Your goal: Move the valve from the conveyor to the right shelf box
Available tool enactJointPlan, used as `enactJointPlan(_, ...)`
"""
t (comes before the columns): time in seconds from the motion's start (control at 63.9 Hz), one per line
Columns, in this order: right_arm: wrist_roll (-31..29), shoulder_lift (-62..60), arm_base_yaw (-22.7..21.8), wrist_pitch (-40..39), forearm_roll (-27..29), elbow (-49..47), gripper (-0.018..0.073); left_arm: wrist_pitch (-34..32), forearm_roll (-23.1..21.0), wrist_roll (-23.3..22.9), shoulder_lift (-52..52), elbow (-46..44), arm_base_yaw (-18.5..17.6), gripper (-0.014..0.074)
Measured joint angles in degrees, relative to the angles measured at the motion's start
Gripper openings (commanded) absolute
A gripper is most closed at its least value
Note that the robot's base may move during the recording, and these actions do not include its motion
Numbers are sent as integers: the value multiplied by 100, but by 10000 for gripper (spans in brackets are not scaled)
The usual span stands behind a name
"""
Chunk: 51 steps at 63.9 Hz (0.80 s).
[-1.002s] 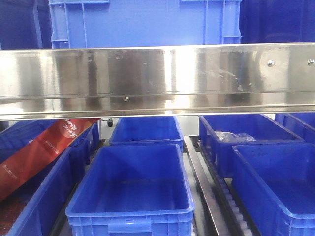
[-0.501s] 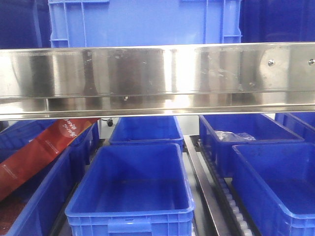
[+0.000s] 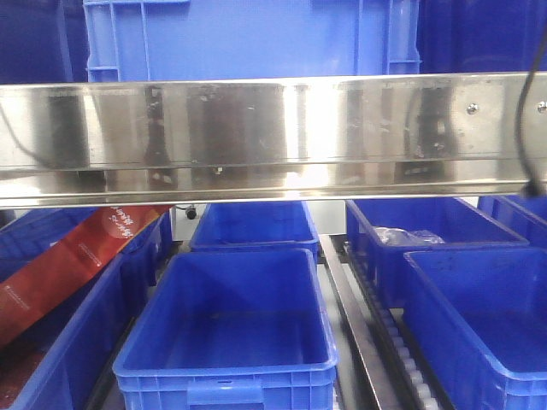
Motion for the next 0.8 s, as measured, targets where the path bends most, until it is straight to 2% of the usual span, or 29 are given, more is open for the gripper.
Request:
enactJointPlan(0.11,0,257,0,53,140,0,-150,167,-25,0,151,0,-9,-111)
enactJointPlan(0.172,0,349,13,81,152,0,-94,295,-25,0,223,0,-9,-110)
enactJointPlan(0.25,0,414,62,105,152,0,25,374,-25,0,231,-15,-22,-88)
enactJointPlan(0.313,0,429,115,118,163,0,145,437,-25,0,231,-27,-22,-6)
enactJointPlan(0.438,0,429,164,118,190,-20,258,476,-25,0,231,-40,-22,217)
enactJointPlan(0.517,0,429,173,118,190,-20,292,487,-25,0,231,-40,-22,344)
enactJointPlan(0.579,0,429,173,118,190,-20,309,455,-37,0,231,-40,-22,410)
enactJointPlan(0.657,0,429,173,107,190,-20,312,418,-37,0,231,-52,-22,444)
enactJointPlan(0.798,0,429,173,107,190,-20,309,387,-48,-12,231,-52,-22,444)
